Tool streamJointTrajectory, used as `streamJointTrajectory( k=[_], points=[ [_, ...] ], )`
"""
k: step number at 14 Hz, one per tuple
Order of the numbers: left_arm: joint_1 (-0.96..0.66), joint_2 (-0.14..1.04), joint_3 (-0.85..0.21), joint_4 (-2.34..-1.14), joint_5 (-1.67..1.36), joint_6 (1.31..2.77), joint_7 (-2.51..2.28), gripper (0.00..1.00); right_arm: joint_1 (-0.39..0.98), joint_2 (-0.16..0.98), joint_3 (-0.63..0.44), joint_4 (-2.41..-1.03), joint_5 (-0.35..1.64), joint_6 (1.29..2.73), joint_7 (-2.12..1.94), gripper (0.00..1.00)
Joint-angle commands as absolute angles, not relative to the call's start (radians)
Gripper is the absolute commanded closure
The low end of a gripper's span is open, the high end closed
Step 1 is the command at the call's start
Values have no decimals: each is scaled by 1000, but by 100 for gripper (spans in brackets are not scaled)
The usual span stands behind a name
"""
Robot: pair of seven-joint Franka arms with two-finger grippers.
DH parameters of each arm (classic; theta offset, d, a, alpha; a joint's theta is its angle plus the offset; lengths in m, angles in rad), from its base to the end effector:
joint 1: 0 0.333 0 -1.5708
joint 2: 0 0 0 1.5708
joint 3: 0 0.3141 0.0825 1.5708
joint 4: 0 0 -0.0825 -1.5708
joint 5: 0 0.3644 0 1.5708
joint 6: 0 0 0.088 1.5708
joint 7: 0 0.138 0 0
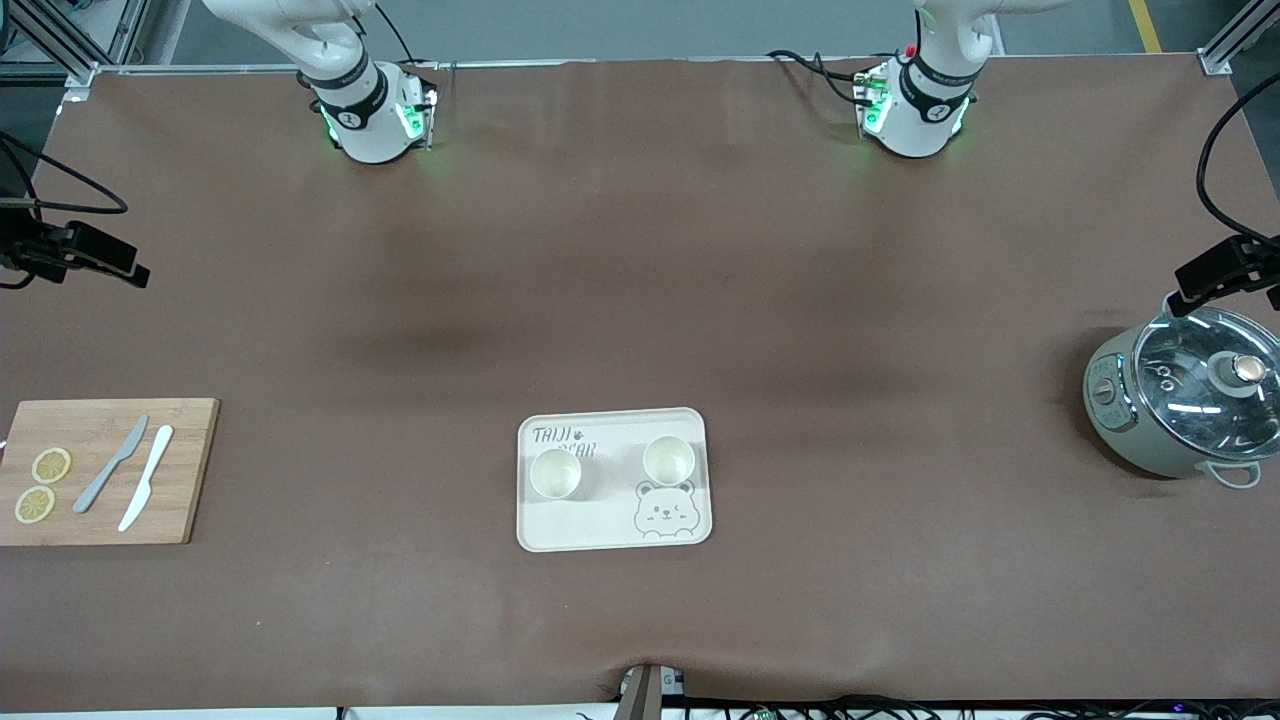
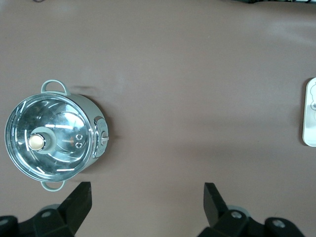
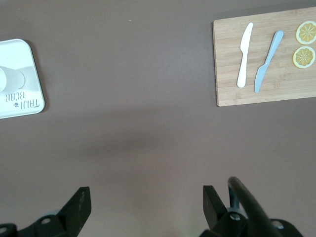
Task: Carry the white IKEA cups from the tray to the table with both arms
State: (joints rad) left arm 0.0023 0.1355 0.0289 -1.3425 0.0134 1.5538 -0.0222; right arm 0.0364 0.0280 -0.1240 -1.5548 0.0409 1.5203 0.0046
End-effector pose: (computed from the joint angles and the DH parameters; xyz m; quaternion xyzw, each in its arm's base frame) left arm 0.5772 0.0186 0.6181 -0.9989 -0.0268 -0.0379 0.0088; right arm 0.5343 -0.0402 0.5798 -0.9983 0.0457 0.0303 0.0200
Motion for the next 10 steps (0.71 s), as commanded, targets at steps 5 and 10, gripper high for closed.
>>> streamJointTrajectory(
  k=[5,10],
  points=[
    [8,147,28,-1328,-5,1531,-18,0,37,14,-115,-1571,23,1529,0,0],
    [3,172,22,-1362,-8,1531,-18,0,37,14,-115,-1569,25,1529,2,0]
  ],
)
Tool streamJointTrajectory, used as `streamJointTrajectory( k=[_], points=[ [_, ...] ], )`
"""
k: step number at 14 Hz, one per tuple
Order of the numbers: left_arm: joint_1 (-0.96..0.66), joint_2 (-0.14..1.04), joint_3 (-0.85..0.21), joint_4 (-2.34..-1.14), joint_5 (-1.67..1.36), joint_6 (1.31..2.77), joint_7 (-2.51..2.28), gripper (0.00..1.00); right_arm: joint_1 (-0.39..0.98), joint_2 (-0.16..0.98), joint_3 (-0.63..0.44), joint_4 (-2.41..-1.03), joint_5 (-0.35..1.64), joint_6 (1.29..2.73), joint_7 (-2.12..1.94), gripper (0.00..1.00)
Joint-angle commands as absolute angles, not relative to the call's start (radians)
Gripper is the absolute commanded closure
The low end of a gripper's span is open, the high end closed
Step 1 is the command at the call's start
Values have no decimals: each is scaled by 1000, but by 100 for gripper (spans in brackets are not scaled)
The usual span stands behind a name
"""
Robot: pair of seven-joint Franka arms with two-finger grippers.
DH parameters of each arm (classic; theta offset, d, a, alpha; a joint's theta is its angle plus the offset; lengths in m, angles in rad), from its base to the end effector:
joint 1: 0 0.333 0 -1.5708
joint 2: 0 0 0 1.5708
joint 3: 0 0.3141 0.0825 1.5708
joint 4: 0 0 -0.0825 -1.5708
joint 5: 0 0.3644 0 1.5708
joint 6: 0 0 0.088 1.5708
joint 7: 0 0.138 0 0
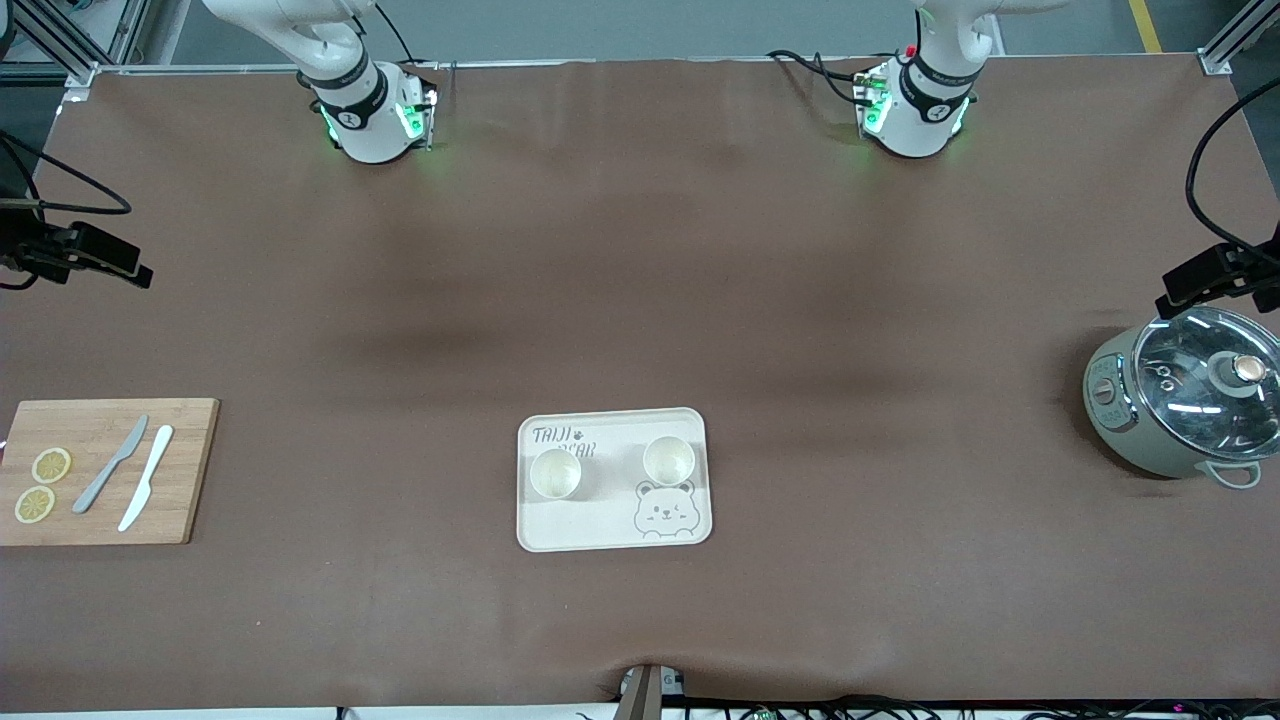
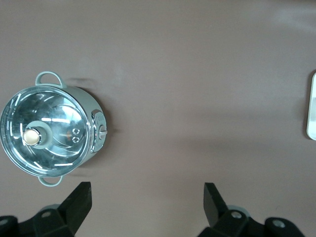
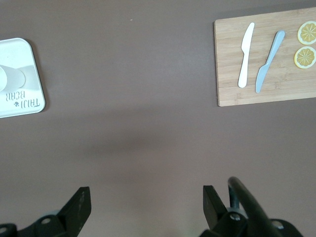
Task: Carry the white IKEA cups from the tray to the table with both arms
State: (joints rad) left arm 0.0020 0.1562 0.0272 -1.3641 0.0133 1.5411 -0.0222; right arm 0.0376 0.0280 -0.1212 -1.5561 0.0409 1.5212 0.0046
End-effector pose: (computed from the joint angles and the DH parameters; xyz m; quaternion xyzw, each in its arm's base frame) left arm 0.5807 0.0175 0.5951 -0.9996 -0.0258 -0.0104 0.0088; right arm 0.5345 -0.0381 0.5793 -0.9984 0.0437 0.0306 0.0200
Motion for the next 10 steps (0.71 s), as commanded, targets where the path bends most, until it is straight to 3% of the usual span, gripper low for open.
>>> streamJointTrajectory(
  k=[1,5,10],
  points=[
    [-3,184,18,-1364,-8,1531,-18,0,37,14,-114,-1568,25,1528,3,0],
    [-23,258,8,-1365,-73,1557,-35,0,38,17,-114,-1546,55,1532,17,0],
    [-118,343,3,-1362,-106,1690,-200,0,96,132,-112,-1428,74,1534,98,0]
  ],
)
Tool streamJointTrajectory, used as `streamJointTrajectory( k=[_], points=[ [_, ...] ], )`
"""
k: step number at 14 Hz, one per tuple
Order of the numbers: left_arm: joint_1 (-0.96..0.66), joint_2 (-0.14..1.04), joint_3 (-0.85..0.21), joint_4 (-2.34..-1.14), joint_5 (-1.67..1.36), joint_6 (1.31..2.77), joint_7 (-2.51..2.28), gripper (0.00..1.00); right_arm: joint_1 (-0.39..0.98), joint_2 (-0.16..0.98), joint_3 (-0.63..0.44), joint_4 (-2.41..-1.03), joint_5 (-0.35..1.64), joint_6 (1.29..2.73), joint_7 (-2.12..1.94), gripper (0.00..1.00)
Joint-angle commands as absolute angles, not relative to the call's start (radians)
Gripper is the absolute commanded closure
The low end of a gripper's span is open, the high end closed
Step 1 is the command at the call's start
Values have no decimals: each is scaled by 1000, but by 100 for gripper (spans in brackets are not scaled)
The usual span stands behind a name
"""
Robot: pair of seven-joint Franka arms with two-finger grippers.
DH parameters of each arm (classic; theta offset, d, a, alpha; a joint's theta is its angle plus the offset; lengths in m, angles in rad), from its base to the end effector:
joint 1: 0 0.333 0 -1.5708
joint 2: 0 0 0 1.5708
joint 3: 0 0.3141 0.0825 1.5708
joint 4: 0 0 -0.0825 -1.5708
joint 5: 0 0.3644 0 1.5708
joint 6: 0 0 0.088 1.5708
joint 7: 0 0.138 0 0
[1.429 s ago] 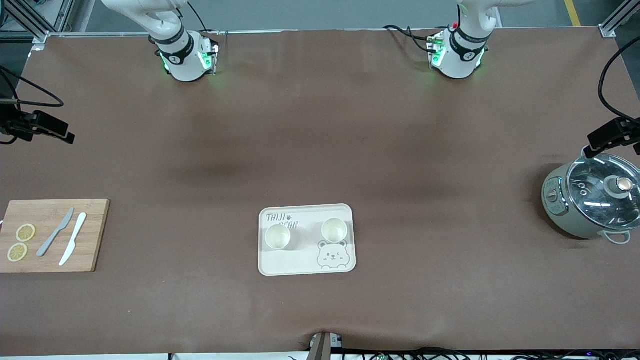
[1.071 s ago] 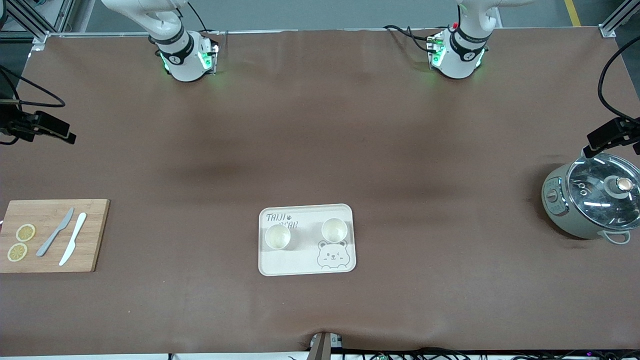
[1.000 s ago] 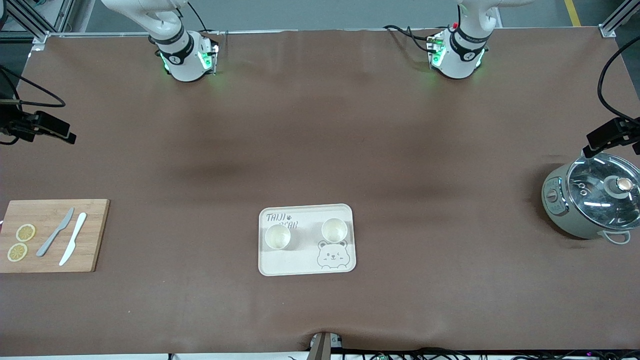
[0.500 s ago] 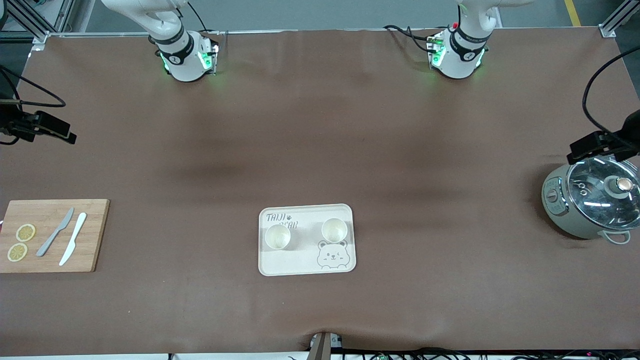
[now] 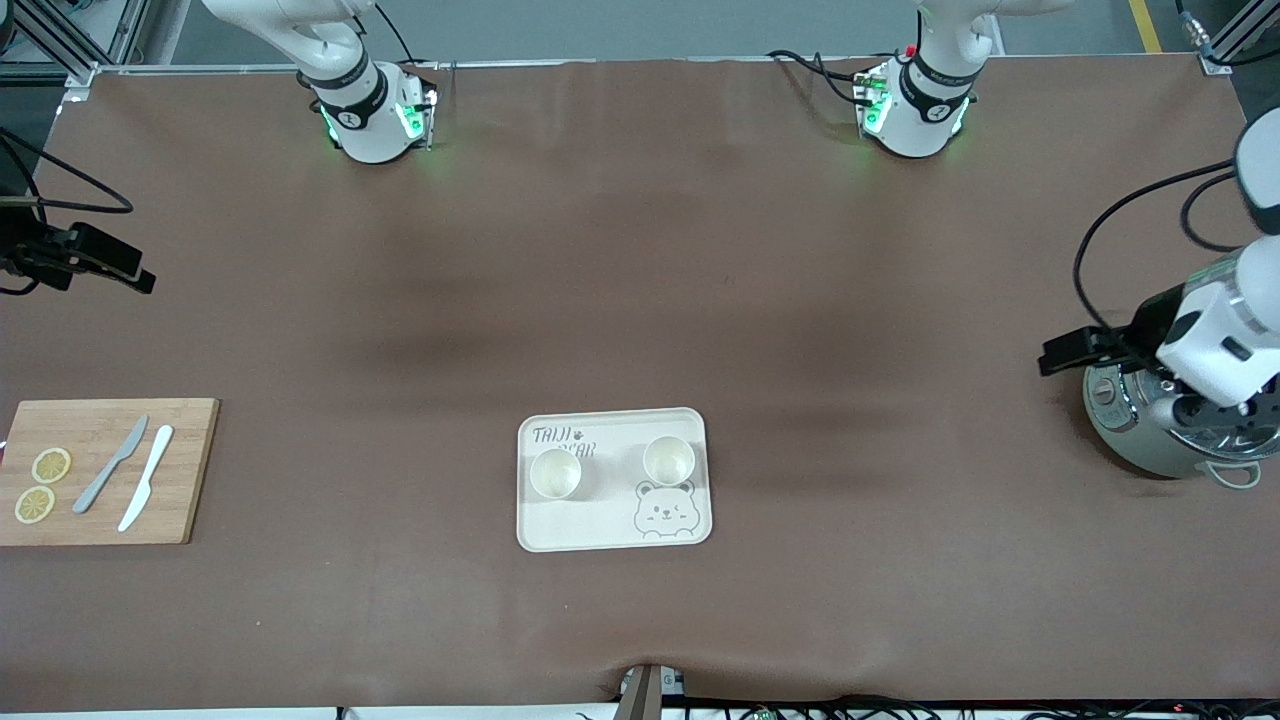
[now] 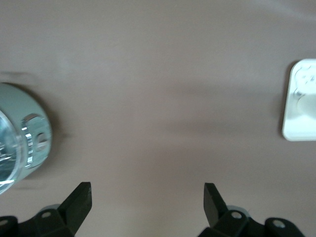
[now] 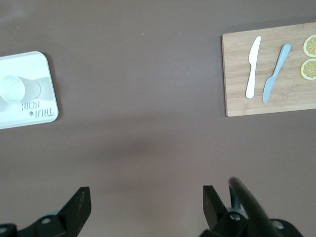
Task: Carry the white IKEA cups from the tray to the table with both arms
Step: 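Reach both grippers down toward the two white cups on the tray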
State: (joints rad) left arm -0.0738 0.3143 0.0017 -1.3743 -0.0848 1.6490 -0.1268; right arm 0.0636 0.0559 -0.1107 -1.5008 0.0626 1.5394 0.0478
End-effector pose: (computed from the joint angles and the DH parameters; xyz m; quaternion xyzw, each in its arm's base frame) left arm 0.6272 -0.0565 0.5044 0.9984 0.0314 -0.0238 0.0397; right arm 0.5485 -0.0154 0.5905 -0.9985 0.0466 0.0085 0.0282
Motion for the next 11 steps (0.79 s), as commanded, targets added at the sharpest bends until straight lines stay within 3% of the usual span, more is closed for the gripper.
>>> streamJointTrajectory(
  k=[1,4,11],
  points=[
    [-136,362,3,-1361,-106,1712,-250,0,113,167,-112,-1404,81,1540,119,0],
    [-198,411,3,-1358,-106,1771,-342,0,173,221,-112,-1397,179,1621,225,0],
    [-377,551,15,-1348,-71,2008,-610,0,342,388,-114,-1399,178,1876,399,0]
  ],
)
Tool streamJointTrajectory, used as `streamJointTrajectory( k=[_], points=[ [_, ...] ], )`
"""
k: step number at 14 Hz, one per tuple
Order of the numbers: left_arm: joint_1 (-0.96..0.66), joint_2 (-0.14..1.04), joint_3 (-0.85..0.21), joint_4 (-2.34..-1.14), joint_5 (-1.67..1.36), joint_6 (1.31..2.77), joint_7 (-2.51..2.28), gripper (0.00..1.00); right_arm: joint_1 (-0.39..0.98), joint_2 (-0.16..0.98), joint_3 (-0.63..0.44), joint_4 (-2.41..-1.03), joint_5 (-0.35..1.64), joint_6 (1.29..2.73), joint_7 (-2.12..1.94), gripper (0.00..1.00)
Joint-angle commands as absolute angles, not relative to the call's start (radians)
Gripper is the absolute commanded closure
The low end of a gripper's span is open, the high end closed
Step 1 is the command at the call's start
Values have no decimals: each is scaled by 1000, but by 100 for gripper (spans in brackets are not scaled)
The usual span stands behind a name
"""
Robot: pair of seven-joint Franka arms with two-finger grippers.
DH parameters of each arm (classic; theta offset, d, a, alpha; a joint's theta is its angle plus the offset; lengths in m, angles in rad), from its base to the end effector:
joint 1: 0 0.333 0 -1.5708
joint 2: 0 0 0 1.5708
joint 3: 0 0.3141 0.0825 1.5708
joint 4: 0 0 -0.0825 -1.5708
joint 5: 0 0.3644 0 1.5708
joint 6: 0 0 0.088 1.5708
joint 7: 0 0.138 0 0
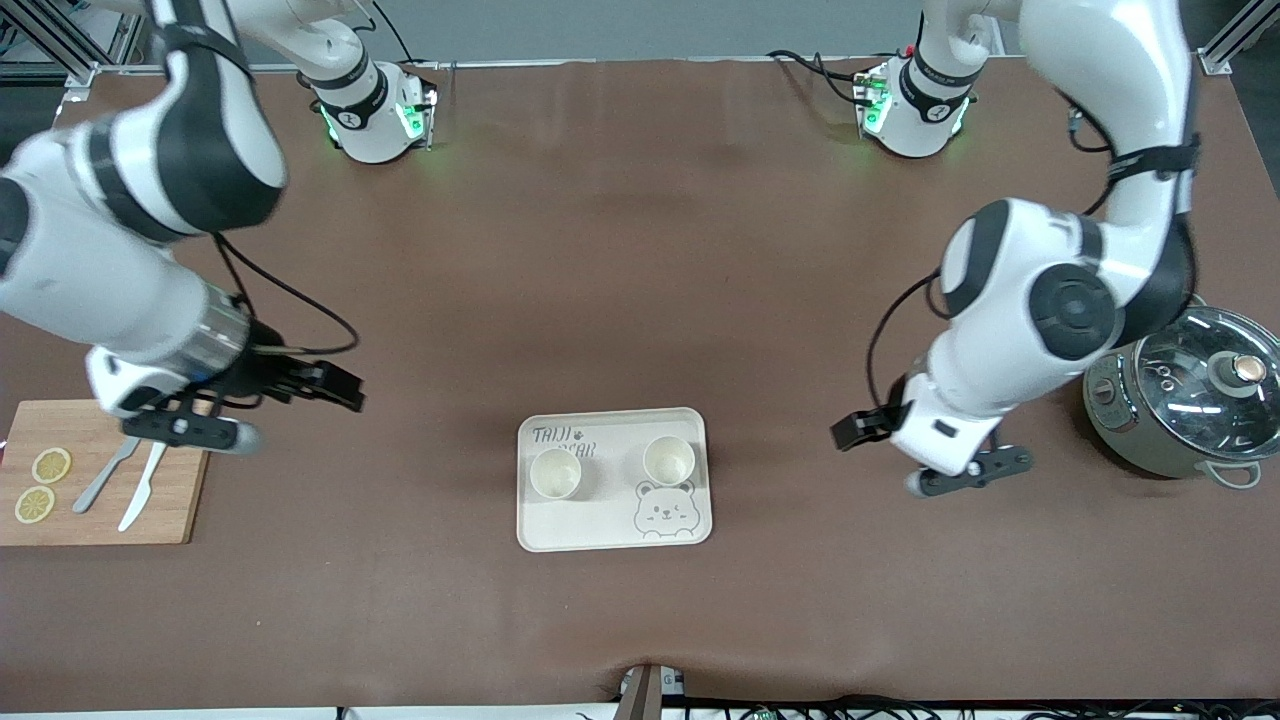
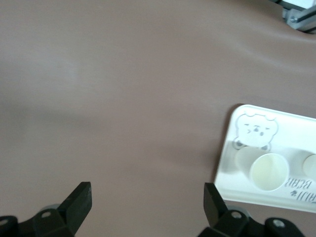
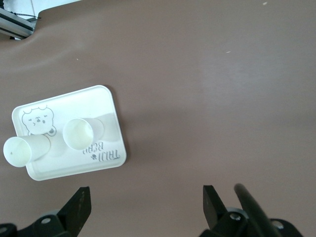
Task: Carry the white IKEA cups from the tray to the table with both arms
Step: 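Reach both grippers down toward the two white cups on the tray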
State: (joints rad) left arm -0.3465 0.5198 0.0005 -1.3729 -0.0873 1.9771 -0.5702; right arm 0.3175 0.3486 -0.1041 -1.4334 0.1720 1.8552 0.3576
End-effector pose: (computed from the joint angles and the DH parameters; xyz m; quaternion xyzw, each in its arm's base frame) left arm 0.6547 -0.2446 0.3979 0.9902 0.1271 0.0198 0.0551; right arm 0.6355 0.1659 0.4751 -0.9932 0.0890 -0.0175 0.0736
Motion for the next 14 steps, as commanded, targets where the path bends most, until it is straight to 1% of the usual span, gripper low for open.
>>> streamJointTrajectory(
  k=[1,4,6,9,11,14],
  points=[
    [-394,570,15,-1336,-54,2023,-645,0,357,402,-114,-1399,178,1905,400,0],
    [-458,656,17,-1284,1,2068,-768,0,388,462,-114,-1399,178,1989,423,0],
    [-500,699,29,-1273,38,2115,-843,0,405,504,-114,-1399,178,2051,434,0],
    [-595,751,96,-1266,43,2181,-917,0,439,569,-114,-1399,178,2149,434,0],
    [-658,804,142,-1237,41,2209,-977,0,452,613,-114,-1399,178,2189,436,0],
    [-693,847,150,-1218,41,2238,-1046,0,463,667,-114,-1399,176,2258,434,0]
  ],
)
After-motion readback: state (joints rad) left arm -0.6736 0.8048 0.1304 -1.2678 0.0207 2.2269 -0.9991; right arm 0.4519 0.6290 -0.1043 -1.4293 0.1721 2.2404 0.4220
